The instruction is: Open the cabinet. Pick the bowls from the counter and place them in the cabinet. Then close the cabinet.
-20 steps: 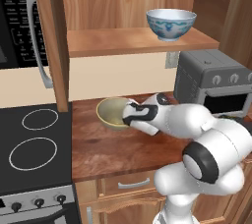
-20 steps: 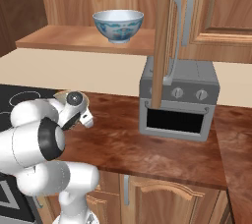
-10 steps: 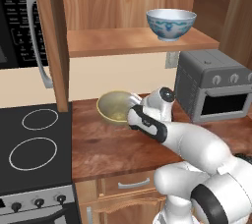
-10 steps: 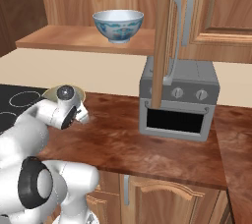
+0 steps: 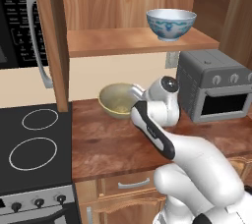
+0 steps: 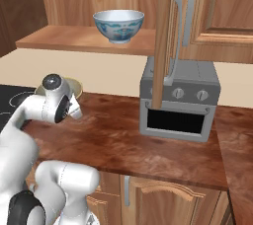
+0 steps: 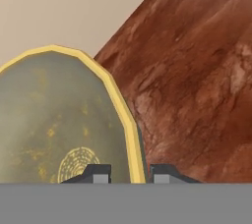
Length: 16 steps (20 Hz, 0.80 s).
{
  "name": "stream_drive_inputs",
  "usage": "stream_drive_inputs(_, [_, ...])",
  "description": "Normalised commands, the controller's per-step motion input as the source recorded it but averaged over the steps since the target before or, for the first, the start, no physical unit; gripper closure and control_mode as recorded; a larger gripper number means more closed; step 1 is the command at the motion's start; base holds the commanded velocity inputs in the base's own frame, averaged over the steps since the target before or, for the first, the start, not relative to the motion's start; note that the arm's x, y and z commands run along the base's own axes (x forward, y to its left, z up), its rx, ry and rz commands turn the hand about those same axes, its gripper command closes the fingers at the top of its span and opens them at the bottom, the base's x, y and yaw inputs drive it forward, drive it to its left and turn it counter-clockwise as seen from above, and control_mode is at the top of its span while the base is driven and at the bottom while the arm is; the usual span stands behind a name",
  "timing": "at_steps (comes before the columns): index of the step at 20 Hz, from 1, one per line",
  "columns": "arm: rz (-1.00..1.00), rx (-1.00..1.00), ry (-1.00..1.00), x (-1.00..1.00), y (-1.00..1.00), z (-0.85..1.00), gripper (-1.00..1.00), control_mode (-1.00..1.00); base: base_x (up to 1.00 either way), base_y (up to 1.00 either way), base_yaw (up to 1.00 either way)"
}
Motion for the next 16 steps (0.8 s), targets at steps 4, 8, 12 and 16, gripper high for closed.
stream_drive_inputs(4, [-0.08,0.0,0.0,-0.4,0.0,0.73,1.0,-1.0,0.0,0.0,0.0])
stream_drive_inputs(8, [-0.09,0.0,0.0,-0.44,-0.01,0.67,1.0,-1.0,0.0,0.0,0.0])
stream_drive_inputs(12, [-0.11,0.0,0.0,-0.51,-0.08,0.56,1.0,-1.0,0.0,0.0,0.0])
stream_drive_inputs(16, [-0.12,0.0,0.0,-0.53,-0.21,0.5,1.0,-1.0,0.0,0.0,0.0])
